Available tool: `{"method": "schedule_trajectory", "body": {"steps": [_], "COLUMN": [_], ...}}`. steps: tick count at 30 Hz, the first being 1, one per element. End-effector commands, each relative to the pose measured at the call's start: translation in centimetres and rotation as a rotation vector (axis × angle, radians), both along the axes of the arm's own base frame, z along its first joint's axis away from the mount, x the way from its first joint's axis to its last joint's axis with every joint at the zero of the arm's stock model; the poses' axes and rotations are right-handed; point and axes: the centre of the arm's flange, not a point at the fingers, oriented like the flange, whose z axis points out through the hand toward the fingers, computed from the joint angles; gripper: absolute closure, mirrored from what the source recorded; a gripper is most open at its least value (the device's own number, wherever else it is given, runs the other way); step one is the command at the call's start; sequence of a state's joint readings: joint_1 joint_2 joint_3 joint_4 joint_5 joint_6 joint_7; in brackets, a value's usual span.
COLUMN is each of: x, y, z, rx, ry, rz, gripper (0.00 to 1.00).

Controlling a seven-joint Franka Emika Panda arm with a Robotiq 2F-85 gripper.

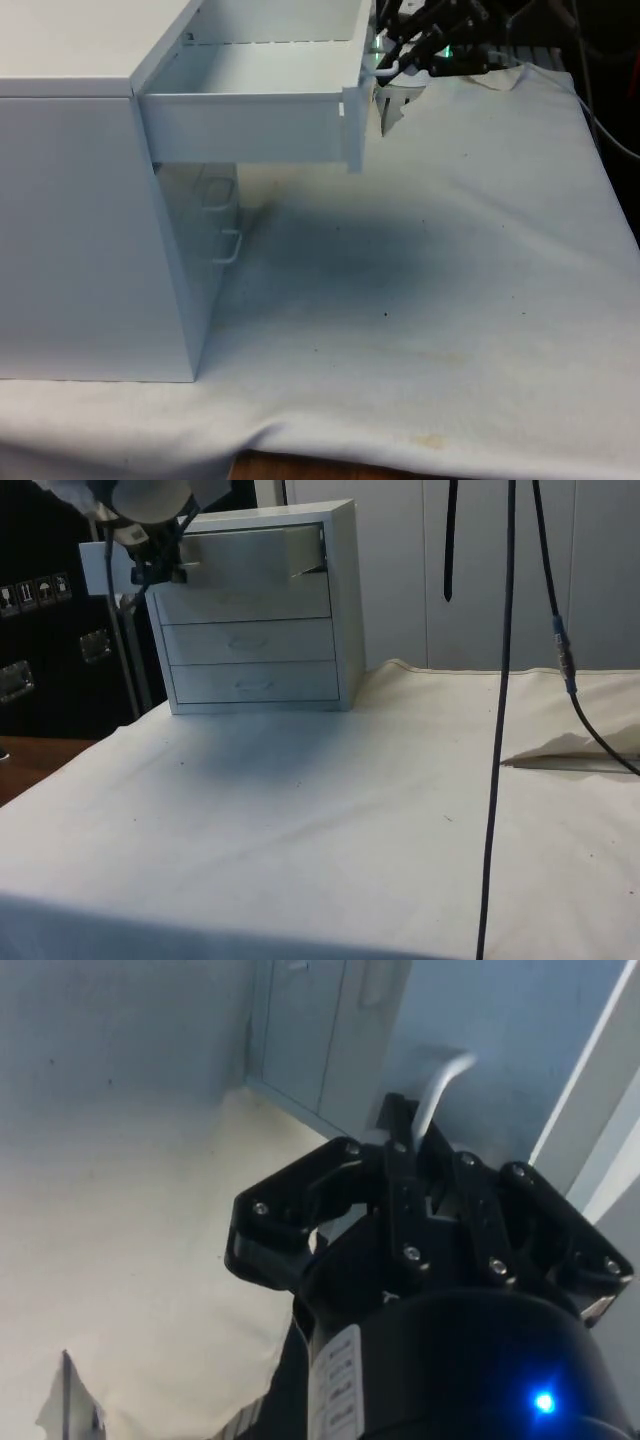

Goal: Open the drawer, then close it.

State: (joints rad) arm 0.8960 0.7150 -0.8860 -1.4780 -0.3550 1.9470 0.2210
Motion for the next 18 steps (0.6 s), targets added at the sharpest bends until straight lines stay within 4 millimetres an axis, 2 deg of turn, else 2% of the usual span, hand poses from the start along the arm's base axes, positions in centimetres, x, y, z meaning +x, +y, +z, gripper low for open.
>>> {"method": "schedule_trajectory", "body": {"steps": [1,4,8,9,11,12,14,15,18], "x": [-0.1,0.0,-0.1,-0.1,-0.1,0.0,0.0,0.0,0.0], "y": [0.7,0.7,1.8,1.9,2.2,2.4,2.5,2.5,2.5], "z": [0.2,0.0,-0.1,0.0,0.0,0.0,0.0,0.1,0.0], "rx": [-0.014,-0.014,-0.042,-0.043,-0.044,-0.047,-0.046,-0.05,-0.052], "ry": [-0.003,-0.005,-0.007,-0.009,-0.007,-0.006,-0.005,-0.005,-0.004], "rz": [0.003,0.0,-0.004,-0.004,-0.006,-0.01,-0.012,-0.014,-0.016], "gripper": [1.0,1.0,1.0,0.97,0.88,0.79,0.68,0.68,0.52]}}
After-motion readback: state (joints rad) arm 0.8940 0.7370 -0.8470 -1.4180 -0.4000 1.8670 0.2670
